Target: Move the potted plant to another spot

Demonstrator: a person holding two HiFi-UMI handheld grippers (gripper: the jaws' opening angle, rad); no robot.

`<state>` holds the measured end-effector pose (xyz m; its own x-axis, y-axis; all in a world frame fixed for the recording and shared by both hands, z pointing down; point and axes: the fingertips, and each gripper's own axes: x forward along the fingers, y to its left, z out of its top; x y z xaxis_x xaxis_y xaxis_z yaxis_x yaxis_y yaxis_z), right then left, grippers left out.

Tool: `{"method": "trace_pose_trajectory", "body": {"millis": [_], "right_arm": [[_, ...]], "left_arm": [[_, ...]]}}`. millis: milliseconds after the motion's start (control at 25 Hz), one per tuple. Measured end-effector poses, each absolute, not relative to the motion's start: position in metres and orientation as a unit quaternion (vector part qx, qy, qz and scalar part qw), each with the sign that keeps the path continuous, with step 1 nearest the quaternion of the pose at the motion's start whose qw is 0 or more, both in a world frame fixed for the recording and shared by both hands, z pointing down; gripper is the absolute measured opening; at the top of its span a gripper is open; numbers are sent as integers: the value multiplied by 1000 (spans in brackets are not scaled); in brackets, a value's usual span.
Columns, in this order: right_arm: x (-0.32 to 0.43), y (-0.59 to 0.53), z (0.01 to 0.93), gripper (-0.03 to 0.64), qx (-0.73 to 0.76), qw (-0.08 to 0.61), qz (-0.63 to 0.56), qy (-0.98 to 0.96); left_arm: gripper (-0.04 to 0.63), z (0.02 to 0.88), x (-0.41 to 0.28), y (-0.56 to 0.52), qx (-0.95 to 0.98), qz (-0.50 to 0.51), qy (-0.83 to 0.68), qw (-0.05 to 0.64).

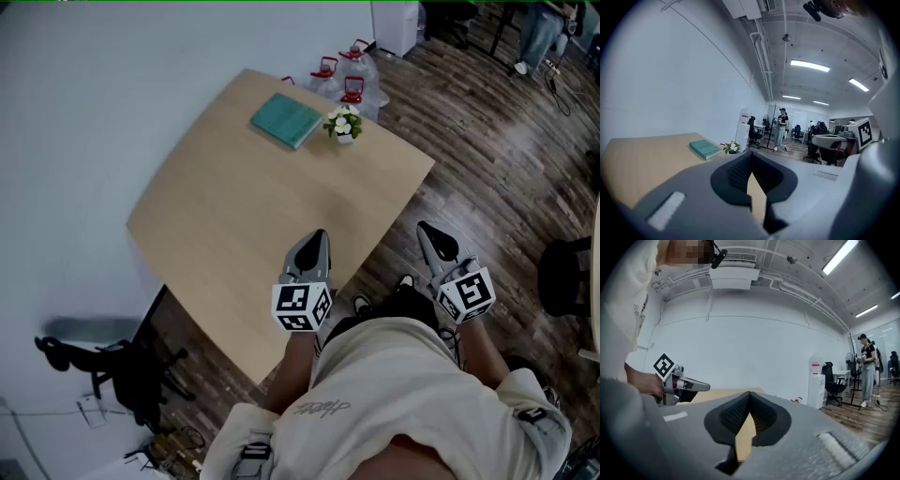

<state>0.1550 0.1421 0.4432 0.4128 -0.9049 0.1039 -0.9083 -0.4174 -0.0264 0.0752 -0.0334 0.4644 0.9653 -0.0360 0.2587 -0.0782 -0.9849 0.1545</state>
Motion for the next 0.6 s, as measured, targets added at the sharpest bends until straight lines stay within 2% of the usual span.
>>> {"method": "trace_pose_trajectory", "body": {"millis": [600], "right_arm": [[155, 155, 446, 3, 855, -11, 47, -516]], "left_arm": [[14, 472, 87, -20, 988, 138, 6, 67]]}}
